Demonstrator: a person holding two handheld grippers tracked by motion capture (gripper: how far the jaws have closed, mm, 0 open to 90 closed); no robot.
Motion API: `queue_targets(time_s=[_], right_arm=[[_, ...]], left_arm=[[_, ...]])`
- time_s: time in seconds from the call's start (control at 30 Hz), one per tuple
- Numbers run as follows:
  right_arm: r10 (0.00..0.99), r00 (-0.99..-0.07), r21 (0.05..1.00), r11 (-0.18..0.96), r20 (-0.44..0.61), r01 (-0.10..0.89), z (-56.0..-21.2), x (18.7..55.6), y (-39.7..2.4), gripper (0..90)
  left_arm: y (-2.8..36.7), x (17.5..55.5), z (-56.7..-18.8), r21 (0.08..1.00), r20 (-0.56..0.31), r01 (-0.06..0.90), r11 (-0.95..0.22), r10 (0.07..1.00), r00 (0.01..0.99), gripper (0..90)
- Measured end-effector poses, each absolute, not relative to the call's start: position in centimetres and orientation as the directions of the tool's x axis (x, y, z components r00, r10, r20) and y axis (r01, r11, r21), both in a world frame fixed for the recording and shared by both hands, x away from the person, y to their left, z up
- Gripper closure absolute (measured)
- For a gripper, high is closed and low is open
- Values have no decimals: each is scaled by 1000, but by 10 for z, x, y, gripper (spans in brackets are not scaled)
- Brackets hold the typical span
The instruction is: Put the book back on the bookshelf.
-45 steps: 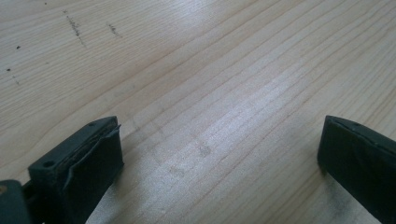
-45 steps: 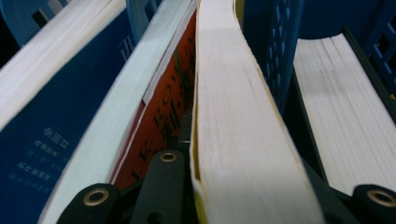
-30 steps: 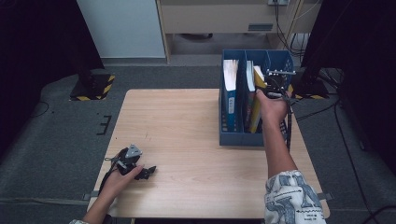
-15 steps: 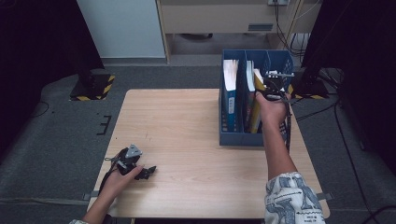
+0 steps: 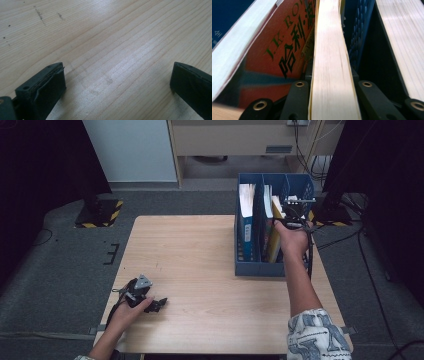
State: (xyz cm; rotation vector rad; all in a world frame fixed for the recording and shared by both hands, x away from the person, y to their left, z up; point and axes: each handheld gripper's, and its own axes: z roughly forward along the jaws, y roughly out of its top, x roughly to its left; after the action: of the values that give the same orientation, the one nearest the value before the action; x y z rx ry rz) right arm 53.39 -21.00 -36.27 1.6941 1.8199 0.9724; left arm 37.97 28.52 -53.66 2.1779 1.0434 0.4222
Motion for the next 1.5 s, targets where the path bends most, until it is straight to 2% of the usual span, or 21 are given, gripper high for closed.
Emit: queue_targets(time_s=[0.9, 1.23, 1.5], right_arm=[[973, -156, 737, -18, 167, 676, -351, 523, -213, 706], [986, -127, 749, 5, 106, 663, -349, 525, -216, 749], [988, -112, 775, -10, 104, 632, -344, 531, -216, 750]], left_arm=[[285, 380, -536, 695, 0, 561, -450, 780, 626, 0], [285, 380, -537, 695, 0, 561, -449, 781, 625, 0], [285, 380, -537, 696, 0, 561, -449, 781, 625, 0]])
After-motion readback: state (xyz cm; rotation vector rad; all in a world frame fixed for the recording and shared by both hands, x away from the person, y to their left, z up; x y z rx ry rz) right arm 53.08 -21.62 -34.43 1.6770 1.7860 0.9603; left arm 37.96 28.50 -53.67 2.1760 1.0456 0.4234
